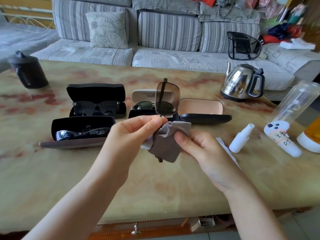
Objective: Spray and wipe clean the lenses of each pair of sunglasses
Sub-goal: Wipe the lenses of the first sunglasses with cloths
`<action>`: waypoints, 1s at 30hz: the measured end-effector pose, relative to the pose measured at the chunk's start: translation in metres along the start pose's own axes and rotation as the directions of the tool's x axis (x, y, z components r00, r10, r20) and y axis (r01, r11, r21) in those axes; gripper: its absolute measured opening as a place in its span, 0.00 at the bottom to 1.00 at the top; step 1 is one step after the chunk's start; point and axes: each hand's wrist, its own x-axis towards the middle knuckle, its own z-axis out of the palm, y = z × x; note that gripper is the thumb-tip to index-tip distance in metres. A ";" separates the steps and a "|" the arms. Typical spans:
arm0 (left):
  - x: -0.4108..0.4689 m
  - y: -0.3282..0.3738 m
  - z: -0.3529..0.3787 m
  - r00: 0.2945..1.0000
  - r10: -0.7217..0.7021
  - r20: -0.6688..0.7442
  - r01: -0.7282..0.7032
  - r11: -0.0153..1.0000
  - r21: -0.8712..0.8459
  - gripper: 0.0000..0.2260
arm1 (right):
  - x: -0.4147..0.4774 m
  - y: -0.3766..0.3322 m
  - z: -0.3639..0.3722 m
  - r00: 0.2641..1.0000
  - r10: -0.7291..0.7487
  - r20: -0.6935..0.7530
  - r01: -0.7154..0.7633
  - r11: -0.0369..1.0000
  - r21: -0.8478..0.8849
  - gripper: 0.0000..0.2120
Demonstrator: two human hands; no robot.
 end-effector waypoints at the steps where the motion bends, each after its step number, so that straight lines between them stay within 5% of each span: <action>1: -0.002 -0.001 0.002 1.000 -0.011 0.012 0.011 1.000 -0.010 0.14 | 0.001 0.002 0.004 0.999 0.031 -0.019 -0.029 0.997 0.066 0.08; 9: -0.005 -0.006 0.004 0.997 -0.073 0.029 0.074 0.997 -0.034 0.14 | 0.007 0.010 0.027 0.966 0.223 -0.129 -0.145 0.884 0.445 0.13; 20: -0.003 -0.001 -0.002 0.991 -0.128 0.028 0.131 0.987 -0.096 0.13 | 0.003 0.004 0.018 0.970 0.242 0.004 -0.238 0.953 0.186 0.15; 30: -0.004 -0.007 0.004 0.992 -0.121 0.023 0.121 0.993 0.007 0.15 | 0.007 0.002 0.029 0.945 0.214 -0.247 -0.126 0.935 0.331 0.18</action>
